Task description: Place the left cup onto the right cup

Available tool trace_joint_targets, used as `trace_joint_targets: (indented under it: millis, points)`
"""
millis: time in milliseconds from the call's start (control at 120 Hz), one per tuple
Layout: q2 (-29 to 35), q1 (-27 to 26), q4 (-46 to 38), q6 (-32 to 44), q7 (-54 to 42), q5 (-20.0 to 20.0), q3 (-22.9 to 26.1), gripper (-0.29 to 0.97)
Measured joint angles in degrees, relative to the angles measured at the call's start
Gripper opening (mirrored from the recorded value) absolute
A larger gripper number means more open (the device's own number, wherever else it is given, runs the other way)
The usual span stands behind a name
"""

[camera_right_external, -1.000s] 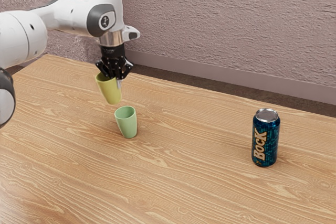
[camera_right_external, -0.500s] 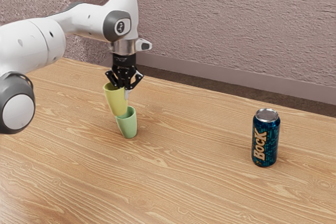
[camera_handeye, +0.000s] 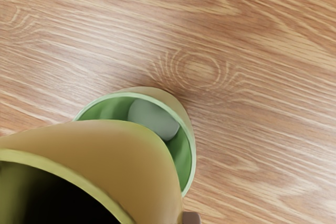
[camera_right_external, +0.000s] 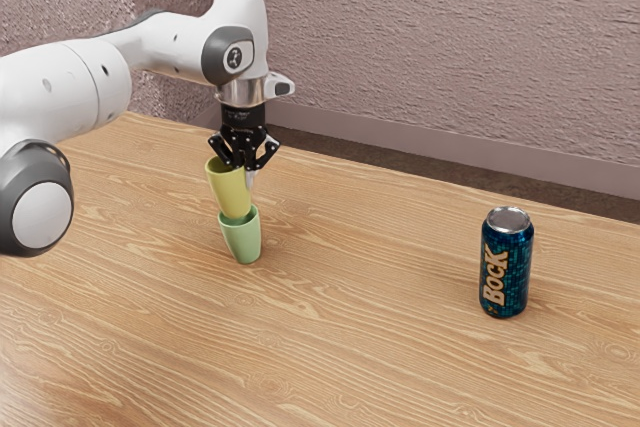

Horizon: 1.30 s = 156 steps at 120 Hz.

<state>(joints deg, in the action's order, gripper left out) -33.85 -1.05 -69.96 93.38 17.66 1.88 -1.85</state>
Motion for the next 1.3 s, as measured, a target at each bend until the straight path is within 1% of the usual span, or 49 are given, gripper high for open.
trace_joint_targets:
  millis: [367,500,917,1300]
  points:
    - [0.1,0.0,-0.1,0.5,0.7,-0.1,-0.1,-0.10]
    - [1.2,0.0,-0.2,0.5,0.9,0.0,0.0,-0.10]
    - [1.6,0.0,-2.7,0.6,1.5,-0.4,0.1,-0.10]
    - [1.1,0.0,-2.8,3.6,1.9,-0.1,0.0,-0.10]
